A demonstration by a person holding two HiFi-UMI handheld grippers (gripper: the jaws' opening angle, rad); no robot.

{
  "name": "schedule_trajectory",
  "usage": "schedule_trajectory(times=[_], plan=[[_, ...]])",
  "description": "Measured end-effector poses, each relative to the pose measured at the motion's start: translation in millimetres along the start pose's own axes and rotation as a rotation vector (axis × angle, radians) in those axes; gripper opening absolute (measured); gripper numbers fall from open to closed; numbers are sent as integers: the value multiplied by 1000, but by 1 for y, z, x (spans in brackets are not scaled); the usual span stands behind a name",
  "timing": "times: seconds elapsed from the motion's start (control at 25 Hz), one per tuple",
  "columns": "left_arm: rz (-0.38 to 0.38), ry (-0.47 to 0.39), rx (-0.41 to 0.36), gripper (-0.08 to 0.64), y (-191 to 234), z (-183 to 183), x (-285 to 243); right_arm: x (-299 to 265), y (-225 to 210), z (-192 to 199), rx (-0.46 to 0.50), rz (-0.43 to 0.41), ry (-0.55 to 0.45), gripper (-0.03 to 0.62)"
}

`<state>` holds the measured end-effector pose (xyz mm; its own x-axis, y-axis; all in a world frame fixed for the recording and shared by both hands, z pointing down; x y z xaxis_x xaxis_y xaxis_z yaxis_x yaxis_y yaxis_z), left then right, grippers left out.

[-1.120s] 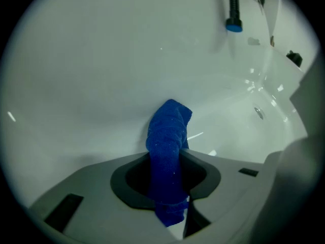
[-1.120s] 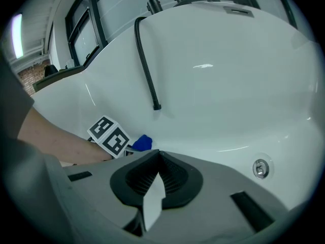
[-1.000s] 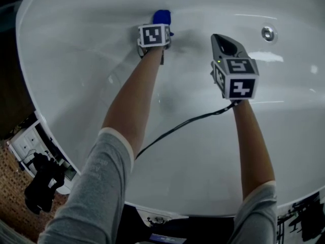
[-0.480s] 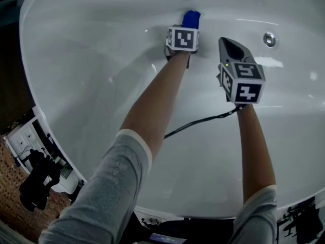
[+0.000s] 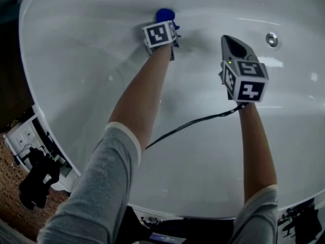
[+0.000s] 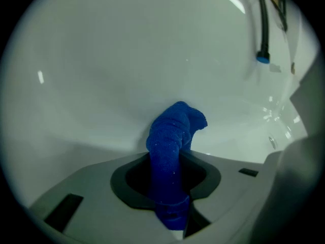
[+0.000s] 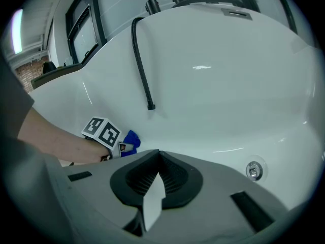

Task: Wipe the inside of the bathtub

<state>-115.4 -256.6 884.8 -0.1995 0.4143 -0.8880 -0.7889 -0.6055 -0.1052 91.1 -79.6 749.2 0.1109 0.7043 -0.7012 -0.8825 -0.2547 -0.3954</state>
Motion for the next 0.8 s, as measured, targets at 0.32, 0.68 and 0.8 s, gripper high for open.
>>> schedule_trajectory(times=[0.32, 0.68, 0.8], plan=[[252, -113, 36, 120, -46, -36, 5, 7, 11, -7, 11, -1, 7, 9], [56, -78, -49, 121, -10, -41, 35, 19, 33, -47, 14, -22, -44, 9], [52, -90, -43, 120, 15, -37, 47, 25, 46, -55, 7, -35, -57, 9]])
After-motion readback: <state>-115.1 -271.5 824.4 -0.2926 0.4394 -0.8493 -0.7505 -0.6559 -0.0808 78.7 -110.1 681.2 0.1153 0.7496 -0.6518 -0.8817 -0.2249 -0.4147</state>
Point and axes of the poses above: the fingertips, and each gripper's own axes: x backward along the fingers, y to its left, z out of its underside, the point moved 9 cm from there along x, backward along the fingers, and after that the axes turned 14 degrees about -x, right-handed, at the moved point
